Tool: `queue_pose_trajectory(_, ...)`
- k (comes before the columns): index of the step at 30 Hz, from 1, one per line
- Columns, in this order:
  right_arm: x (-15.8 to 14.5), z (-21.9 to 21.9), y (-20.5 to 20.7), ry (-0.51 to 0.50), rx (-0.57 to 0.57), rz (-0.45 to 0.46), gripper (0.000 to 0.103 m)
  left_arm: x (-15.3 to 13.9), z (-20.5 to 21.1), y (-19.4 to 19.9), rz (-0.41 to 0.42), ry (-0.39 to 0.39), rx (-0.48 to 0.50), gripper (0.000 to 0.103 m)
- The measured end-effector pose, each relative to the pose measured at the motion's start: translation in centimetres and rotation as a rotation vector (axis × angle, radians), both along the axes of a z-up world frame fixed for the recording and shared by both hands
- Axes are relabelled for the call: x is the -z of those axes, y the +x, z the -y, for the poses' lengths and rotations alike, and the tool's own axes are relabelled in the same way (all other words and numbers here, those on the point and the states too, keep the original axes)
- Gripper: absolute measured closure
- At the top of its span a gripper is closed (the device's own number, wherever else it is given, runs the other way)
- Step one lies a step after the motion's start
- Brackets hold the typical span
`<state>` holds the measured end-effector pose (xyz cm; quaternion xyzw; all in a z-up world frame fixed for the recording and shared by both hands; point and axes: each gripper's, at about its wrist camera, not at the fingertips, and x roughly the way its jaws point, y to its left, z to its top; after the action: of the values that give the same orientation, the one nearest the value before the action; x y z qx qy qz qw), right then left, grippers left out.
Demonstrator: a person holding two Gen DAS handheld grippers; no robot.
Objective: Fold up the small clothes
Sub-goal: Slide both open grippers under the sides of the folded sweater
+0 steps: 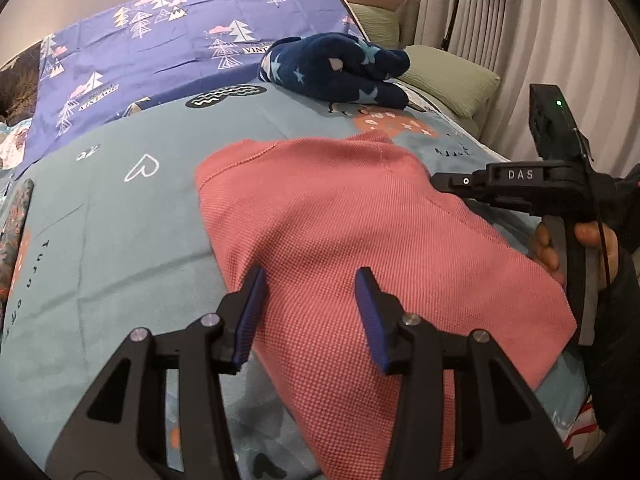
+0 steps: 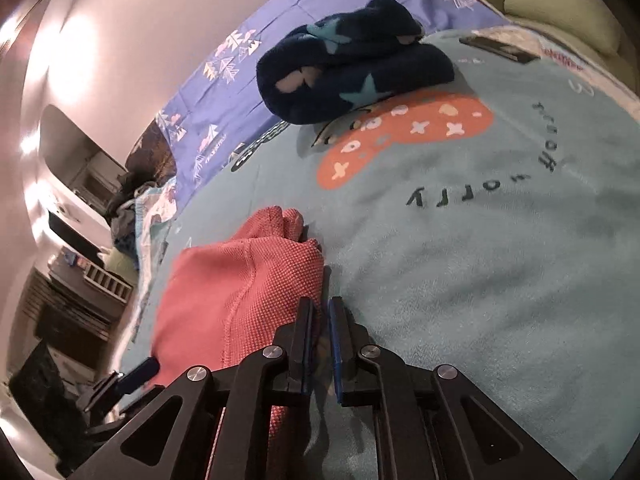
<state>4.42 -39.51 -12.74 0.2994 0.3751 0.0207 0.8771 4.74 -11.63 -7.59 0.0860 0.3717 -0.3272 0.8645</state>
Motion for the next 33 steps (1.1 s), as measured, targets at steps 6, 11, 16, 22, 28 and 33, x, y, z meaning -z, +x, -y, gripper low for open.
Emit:
queue_pose_trajectory(6, -3.0, -1.8, -0.8, -0.086, -0.049, 0.061, 0.094, -1.1, -0.4, 0.6, -0.055, -0.025, -0.024, 0.053)
queue_pose_trajectory(11, -4.2, -3.0, 0.9, -0.096, -0.107, 0.079, 0.086, -2.3, 0.4, 1.8, 0.026, -0.018, -0.079, 0.043)
queue_pose_trajectory(16, -3.3, -2.6, 3.9, -0.055, -0.116, 0.039, 0.086, -1.9, 1.3, 4.9, -0.004, -0.017, -0.097, 0.043)
queue_pose_trajectory(22, -0.9, -2.6, 6.1, -0.089, -0.123, -0.018, 0.088, 1.2, 1.5, 8.5, -0.112, 0.021, -0.136, 0.04)
queue_pose_trajectory(28, -1.8, -4.1, 5.2, -0.219, -0.125, 0.023, 0.087, 1.2, 0.7, 8.3, -0.128, -0.036, -0.142, 0.038)
queue_pose_trajectory(33, -4.0, -3.6, 1.7, -0.328, -0.059, 0.138, 0.076, -0.6, -0.8, 6.6, -0.039, -0.053, -0.175, 0.038)
